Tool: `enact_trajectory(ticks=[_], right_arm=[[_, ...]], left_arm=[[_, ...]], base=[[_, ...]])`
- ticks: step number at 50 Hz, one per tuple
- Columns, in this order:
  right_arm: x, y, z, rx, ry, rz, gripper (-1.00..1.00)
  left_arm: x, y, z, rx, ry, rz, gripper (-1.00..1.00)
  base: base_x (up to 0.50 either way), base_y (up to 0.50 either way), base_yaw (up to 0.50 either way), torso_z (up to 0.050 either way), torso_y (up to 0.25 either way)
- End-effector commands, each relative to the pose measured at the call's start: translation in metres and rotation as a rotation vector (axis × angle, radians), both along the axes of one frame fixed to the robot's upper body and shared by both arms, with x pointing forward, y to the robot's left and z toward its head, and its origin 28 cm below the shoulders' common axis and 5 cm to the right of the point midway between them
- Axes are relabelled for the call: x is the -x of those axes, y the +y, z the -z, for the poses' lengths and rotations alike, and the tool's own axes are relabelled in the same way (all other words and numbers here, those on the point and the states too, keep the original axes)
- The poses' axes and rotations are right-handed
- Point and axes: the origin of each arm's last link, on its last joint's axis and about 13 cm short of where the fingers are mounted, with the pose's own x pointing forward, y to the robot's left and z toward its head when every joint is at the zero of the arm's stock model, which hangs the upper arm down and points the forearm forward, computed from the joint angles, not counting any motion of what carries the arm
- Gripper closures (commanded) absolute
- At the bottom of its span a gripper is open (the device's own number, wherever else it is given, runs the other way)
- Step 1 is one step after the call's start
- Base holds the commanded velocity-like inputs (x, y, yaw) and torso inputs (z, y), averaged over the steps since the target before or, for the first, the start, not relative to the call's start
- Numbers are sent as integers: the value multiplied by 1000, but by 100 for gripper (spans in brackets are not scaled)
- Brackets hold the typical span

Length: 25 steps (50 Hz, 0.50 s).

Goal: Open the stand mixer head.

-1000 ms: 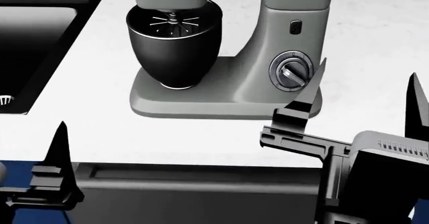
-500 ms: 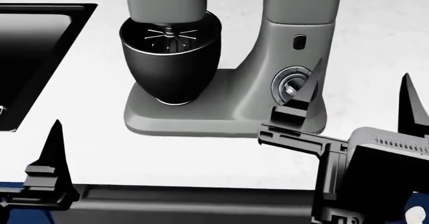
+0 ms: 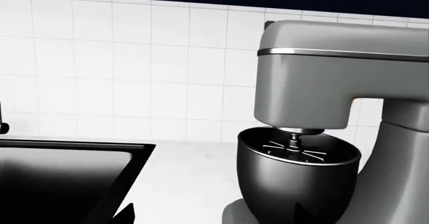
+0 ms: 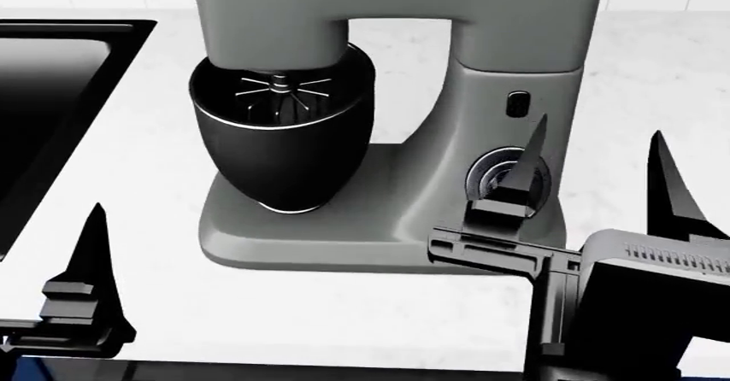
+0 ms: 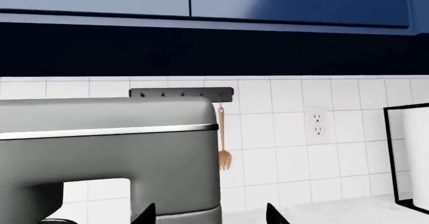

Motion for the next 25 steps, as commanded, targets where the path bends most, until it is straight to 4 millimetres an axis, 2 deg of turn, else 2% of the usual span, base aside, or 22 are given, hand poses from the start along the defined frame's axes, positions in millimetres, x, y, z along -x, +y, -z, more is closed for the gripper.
enact_trajectory(ticks=[1, 25], right_arm=[[6, 0, -2, -12, -13, -22, 100], [8, 2, -3, -7, -21, -68, 100]], left_arm=[[-4, 2, 0, 30, -13, 1, -100], [-4, 2, 1, 26, -9, 7, -100]], base=[[0, 0, 0, 0, 0], [0, 0, 0, 0, 0]])
